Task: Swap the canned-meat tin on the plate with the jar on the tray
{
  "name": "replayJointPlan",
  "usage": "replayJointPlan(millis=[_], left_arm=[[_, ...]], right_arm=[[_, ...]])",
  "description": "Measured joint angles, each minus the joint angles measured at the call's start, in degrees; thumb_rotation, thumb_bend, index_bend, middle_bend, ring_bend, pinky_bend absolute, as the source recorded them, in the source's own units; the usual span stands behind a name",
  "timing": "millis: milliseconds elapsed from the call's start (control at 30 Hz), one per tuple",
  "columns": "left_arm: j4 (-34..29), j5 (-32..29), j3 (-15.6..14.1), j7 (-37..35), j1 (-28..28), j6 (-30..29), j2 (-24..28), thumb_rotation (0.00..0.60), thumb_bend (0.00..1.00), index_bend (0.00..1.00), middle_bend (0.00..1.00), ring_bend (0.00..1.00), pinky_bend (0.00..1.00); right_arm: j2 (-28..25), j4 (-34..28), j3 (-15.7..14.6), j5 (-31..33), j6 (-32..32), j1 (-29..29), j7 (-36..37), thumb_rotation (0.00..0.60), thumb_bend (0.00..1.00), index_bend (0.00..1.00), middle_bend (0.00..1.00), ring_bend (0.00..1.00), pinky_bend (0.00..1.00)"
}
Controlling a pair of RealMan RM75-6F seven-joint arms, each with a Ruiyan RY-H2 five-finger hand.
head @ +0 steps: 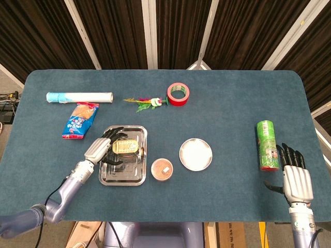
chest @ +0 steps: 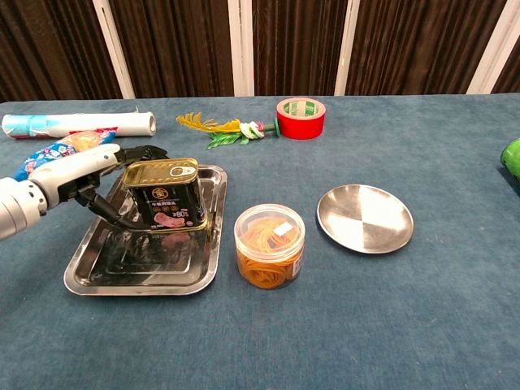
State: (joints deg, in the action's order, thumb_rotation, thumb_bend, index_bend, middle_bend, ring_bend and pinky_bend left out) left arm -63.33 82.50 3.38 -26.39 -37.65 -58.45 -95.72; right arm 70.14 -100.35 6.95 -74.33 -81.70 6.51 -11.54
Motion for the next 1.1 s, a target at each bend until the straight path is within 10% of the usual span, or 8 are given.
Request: replayJointPlan(millis=[367, 800, 1100], left_arm=[[-20.8, -2.2, 2.8, 12.4, 2.3, -5.0, 11.1, 0.6, 0.13, 0.2, 0.0, 0.0, 0.0], [-34.4, -0.2, 0.3, 53.3, 17.3, -35.2, 18.6, 0.6, 0.13, 0.21, 0.0, 0.0, 0.0], [-33.7, -0.5, -2.7, 44.5, 27.7, -39.8, 21.4, 0.6, 0.14, 0.2, 0.0, 0.0, 0.0]], right_arm=[[-0.2, -0.4, -0.2, -0.4, -0.3, -0.2, 0.0, 0.6, 0.0, 0.0, 0.0, 0.0, 0.0], [-1.2, -0.1, -2.4, -6.0, 3.5, 1.5, 4.5, 0.6, 0.0, 0.0, 0.0, 0.0, 0.0], [-5.8, -6.0, -3.9, -14.0, 12.0, 7.4, 9.9, 0.6, 0.0, 0.0, 0.0, 0.0, 0.0]])
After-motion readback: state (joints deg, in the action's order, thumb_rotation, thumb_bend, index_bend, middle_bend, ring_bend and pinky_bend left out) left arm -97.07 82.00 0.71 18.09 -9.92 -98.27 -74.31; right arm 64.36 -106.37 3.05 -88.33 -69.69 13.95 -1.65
